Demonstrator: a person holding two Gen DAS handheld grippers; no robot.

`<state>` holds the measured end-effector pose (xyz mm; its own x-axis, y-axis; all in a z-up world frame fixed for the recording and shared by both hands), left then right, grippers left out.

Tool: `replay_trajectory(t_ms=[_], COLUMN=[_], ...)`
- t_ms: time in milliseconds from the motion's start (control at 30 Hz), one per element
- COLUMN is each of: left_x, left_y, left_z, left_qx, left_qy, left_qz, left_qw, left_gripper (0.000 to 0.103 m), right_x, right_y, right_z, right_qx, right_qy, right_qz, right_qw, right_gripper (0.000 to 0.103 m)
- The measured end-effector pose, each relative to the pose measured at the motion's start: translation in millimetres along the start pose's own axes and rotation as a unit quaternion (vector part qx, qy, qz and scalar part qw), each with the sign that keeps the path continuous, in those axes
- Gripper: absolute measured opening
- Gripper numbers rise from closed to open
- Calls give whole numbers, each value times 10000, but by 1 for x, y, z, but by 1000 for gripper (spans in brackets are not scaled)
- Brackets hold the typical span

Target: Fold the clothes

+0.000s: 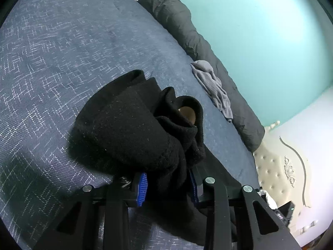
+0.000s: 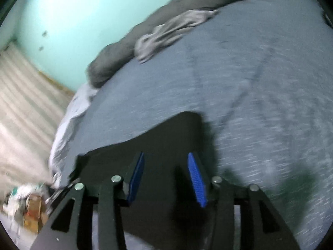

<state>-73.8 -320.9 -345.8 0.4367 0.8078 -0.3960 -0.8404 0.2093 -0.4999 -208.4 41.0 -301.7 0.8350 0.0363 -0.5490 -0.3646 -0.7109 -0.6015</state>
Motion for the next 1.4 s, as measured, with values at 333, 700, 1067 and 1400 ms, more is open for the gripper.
replay_trajectory(t_ms=[333,700,1067,1400], left_x=[-1,3,1,1], left_y=[-3,-8,-6,-12], left_z=[3,12,23,32], left_qx=[68,161,195,273], left_qy=[123,367,463,545], left_qz=[-52,-135,-107,-79], left_qw=[9999,9991,9987,9981], left_gripper=[31,30,29,27], right_x=[73,114,112,84], right_y=[82,133,129,83], right_z=[-131,-116,-119,-106], right_qx=[-427,697,772,410], right_qy=[-881,-1010,-1212,-1158], right_qz=[-1004,-1111,-1079,-799], right_qw=[9901,9862,9837,9892], right_gripper=[15,6,5,5])
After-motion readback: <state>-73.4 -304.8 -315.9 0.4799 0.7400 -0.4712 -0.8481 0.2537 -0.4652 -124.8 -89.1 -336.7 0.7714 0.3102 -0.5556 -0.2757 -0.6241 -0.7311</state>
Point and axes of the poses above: each gripper's, at about its wrist camera, not at the fingertips, and y roughly the way its jaws point, z to its right, x to its underside, the point moved 10 cm from there along y, roughly the way its jaws point, and after that the axes turned 4 degrees about -y, right-handed, at the moved point
